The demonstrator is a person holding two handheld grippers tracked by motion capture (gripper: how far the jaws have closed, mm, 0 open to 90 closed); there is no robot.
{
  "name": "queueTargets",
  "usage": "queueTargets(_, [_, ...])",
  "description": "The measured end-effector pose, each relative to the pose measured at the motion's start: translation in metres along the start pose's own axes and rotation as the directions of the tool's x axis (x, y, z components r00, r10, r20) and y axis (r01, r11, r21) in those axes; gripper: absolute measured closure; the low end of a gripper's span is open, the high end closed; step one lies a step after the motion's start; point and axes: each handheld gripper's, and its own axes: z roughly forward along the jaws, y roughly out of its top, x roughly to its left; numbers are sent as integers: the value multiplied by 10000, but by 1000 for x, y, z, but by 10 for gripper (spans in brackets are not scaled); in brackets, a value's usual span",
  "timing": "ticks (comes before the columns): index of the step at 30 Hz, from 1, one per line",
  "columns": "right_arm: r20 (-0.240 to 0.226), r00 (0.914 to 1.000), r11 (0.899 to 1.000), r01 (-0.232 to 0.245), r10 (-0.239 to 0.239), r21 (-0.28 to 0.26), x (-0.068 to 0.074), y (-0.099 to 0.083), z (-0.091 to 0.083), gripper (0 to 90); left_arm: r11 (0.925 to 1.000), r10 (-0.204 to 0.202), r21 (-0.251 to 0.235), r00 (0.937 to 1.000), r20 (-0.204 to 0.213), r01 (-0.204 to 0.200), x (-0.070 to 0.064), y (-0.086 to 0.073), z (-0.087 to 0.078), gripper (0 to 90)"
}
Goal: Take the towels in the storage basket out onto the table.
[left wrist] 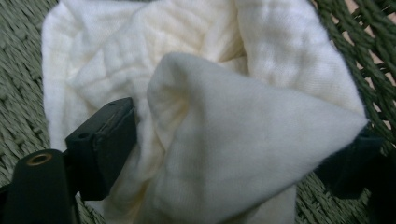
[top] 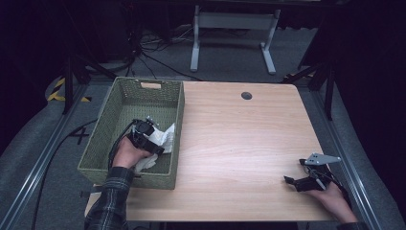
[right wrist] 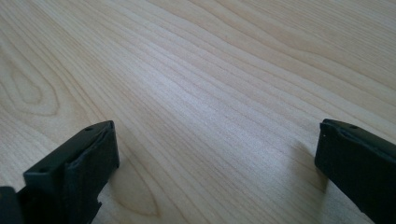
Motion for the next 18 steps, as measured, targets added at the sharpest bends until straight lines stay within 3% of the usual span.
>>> queueTargets(5, [-2,10000,10000,3,-3,-4,0,0,0,0,9991,-166,397,9998,115,161,1,-1,2,356])
queueTargets(6, [-1,10000,10000,-1,1,-2,0,0,0,0,9988,-176,465,9998,94,171,0,-1,1,444])
queueTargets(7, [-1,10000,10000,-1,1,-2,0,0,0,0,9988,-165,454,9999,30,164,0,-1,1,444])
queueTargets(10, [-2,10000,10000,-3,3,-1,0,0,0,0,9985,-305,452,9993,212,295,1,-1,-4,692])
queueTargets(11, [-2,10000,10000,-3,3,-1,0,0,0,0,9985,-305,452,9993,212,295,1,-1,-4,729])
queueTargets(18, [0,10000,10000,-1,1,-1,0,0,0,0,9956,-690,-594,9963,512,720,4,-5,-18,788])
